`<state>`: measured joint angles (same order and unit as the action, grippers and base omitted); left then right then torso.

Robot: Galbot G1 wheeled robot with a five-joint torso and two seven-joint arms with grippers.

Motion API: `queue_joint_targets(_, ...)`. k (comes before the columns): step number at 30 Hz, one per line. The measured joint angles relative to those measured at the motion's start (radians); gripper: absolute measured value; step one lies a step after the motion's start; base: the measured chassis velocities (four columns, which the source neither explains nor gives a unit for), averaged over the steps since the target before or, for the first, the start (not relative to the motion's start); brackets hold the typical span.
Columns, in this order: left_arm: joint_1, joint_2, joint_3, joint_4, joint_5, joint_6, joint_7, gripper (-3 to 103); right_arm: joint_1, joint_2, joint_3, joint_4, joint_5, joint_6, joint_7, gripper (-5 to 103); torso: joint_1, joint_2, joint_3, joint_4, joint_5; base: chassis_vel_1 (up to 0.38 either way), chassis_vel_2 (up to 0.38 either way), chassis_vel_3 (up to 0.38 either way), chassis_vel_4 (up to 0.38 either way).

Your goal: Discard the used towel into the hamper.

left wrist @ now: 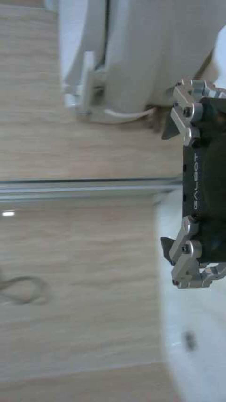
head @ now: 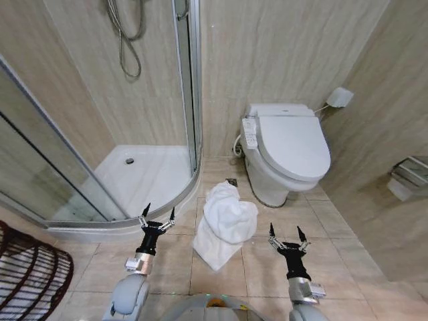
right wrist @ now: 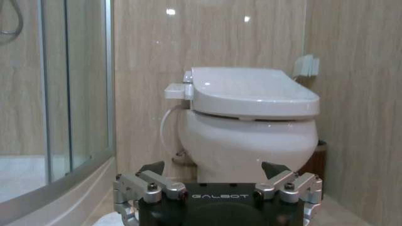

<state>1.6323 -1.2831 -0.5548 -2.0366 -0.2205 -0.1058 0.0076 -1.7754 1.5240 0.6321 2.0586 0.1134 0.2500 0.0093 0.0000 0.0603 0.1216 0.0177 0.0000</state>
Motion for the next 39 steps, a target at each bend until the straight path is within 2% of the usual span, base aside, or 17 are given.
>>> queue_joint_targets(1, 0.0, 0.0, 0.0, 0.0, 0.0, 0.0, 0.0, 100, 0.0, 0.0, 0.0, 0.0, 0.0, 0.0, 0.0, 100, 0.0, 0.0, 0.0, 0.0, 0.0, 0.0, 0.0, 0.0, 0.0)
queue_joint_targets(2, -0.008, 0.013, 0.002, -0.014, -0.02, 0.049, 0.0, 100, 0.008, -0.006, 0.002, 0.003, 0.028, -0.031, -0.016, 100, 0.0, 0.0, 0.0, -0.0002, 0.0, 0.0, 0.0, 0.0, 0.0)
queue_joint_targets(4, -0.024, 0.021, -0.005, -0.028, -0.015, 0.103, 0.011, 100, 0.047, -0.025, 0.004, -0.002, 0.08, -0.1, -0.05, 100, 0.0, 0.0, 0.0, -0.0008, -0.0001, 0.0, 0.0, 0.0, 0.0)
queue_joint_targets(5, -0.024, 0.017, -0.012, -0.032, 0.0, 0.115, 0.014, 100, 0.082, -0.034, 0.005, -0.012, 0.096, -0.136, -0.067, 100, 0.0, 0.0, 0.0, -0.0004, -0.0001, 0.0, 0.0, 0.0, 0.0)
queue_joint_targets(6, -0.024, 0.017, -0.012, -0.032, 0.0, 0.115, 0.014, 100, 0.082, -0.034, 0.005, -0.012, 0.096, -0.136, -0.067, 100, 0.0, 0.0, 0.0, -0.0004, -0.0001, 0.0, 0.0, 0.0, 0.0)
queue_joint_targets(9, -0.005, -0.007, -0.019, -0.065, 0.043, 0.166, 0.007, 100, 0.208, -0.075, 0.014, -0.068, 0.151, -0.266, -0.104, 100, 0.0, 0.0, 0.0, 0.0002, 0.0, 0.0, 0.0, 0.0, 0.0)
queue_joint_targets(10, -0.005, -0.007, -0.019, -0.065, 0.043, 0.166, 0.007, 100, 0.208, -0.075, 0.014, -0.068, 0.151, -0.266, -0.104, 100, 0.0, 0.0, 0.0, 0.0002, 0.0, 0.0, 0.0, 0.0, 0.0)
queue_joint_targets(13, 0.014, -0.026, -0.02, -0.088, 0.073, 0.177, -0.005, 100, 0.296, -0.105, 0.019, -0.13, 0.175, -0.325, -0.115, 100, 0.0, 0.0, 0.0, 0.0003, 0.0002, 0.0, 0.0, 0.0, 0.0)
queue_joint_targets(16, 0.059, -0.055, -0.027, -0.112, 0.123, 0.17, -0.043, 100, 0.428, -0.15, 0.003, -0.278, 0.183, -0.373, -0.134, 100, 0.0, 0.0, 0.0, 0.0003, 0.0004, 0.0, 0.0, 0.0, 0.0)
queue_joint_targets(21, 0.083, -0.066, -0.032, -0.124, 0.167, 0.159, -0.073, 100, 0.52, -0.18, -0.019, -0.393, 0.183, -0.399, -0.174, 100, 0.0, 0.0, 0.0, 0.0005, 0.0004, 0.0, 0.0, 0.0, 0.0)
queue_joint_targets(26, 0.078, -0.064, -0.019, -0.124, 0.208, 0.203, -0.117, 100, 0.588, -0.202, -0.034, -0.478, 0.162, -0.437, -0.215, 100, 0.0, 0.0, 0.0, -0.0008, 0.0002, 0.0, 0.0, 0.0, 0.0)
queue_joint_targets(28, 0.081, -0.07, -0.029, -0.122, 0.208, 0.201, -0.132, 100, 0.64, -0.209, -0.06, -0.533, 0.121, -0.456, -0.271, 100, 0.0, 0.0, 0.0, -0.0002, 0.0004, 0.0, 0.0, 0.0, 0.0)
queue_joint_targets(29, 0.081, -0.07, -0.029, -0.122, 0.208, 0.201, -0.132, 100, 0.64, -0.209, -0.06, -0.533, 0.121, -0.456, -0.271, 100, 0.0, 0.0, 0.0, -0.0002, 0.0004, 0.0, 0.0, 0.0, 0.0)
queue_joint_targets(31, 0.076, -0.079, -0.037, -0.108, 0.195, 0.175, -0.134, 100, 0.68, -0.214, -0.084, -0.575, 0.077, -0.461, -0.32, 100, 0.0, 0.0, 0.0, 0.0005, 0.0001, 0.0, 0.0, 0.0, 0.0)
queue_joint_targets(33, 0.061, -0.085, -0.034, -0.086, 0.167, 0.107, -0.106, 100, 0.696, -0.2, -0.1, -0.595, 0.052, -0.433, -0.324, 100, 0.0, 0.0, 0.0, 0.0005, 0.0004, 0.0, 0.0, 0.0, 0.0)
queue_joint_targets(36, 0.048, -0.088, -0.026, -0.068, 0.161, 0.074, -0.083, 100, 0.679, -0.181, -0.102, -0.574, 0.049, -0.412, -0.311, 100, 0.0, 0.0, 0.0, 0.0, 0.0, 0.0, 0.0, 0.0, 0.0)
queue_joint_targets(39, 0.037, -0.092, -0.015, -0.055, 0.158, 0.067, -0.076, 100, 0.644, -0.167, -0.093, -0.537, 0.043, -0.379, -0.302, 100, 0.0, 0.0, 0.0, -0.0003, 0.0003, 0.0, 0.0, 0.0, 0.0)
